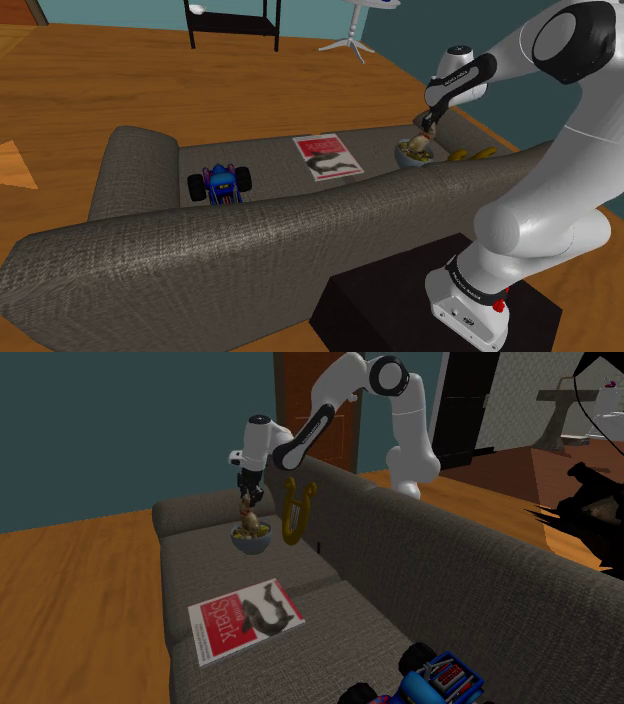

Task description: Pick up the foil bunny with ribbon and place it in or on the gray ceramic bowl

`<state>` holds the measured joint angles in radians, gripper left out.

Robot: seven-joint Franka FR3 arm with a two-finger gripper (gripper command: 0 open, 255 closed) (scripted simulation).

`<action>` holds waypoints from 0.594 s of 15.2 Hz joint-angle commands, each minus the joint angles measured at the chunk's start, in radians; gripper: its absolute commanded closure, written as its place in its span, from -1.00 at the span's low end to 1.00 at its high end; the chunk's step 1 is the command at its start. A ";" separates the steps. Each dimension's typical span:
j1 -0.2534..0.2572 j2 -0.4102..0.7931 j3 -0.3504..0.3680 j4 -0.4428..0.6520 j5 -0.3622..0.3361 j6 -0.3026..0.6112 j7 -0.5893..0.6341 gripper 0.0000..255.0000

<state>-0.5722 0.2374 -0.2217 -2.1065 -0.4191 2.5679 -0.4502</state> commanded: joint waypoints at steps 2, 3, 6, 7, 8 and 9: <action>0.000 0.003 0.000 -0.001 0.000 -0.001 0.000 1.00; 0.000 0.004 0.000 0.001 0.001 -0.003 0.000 -1.00; 0.000 0.004 0.000 0.001 0.001 -0.003 -0.001 -1.00; 0.000 0.004 0.000 0.001 0.002 -0.003 -0.001 -1.00; 0.000 0.003 0.000 -0.001 0.000 -0.001 0.000 -1.00; 0.006 -0.026 0.003 -0.006 0.001 -0.027 -0.001 -1.00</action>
<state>-0.5705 0.2281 -0.2205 -2.1088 -0.4174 2.5552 -0.4520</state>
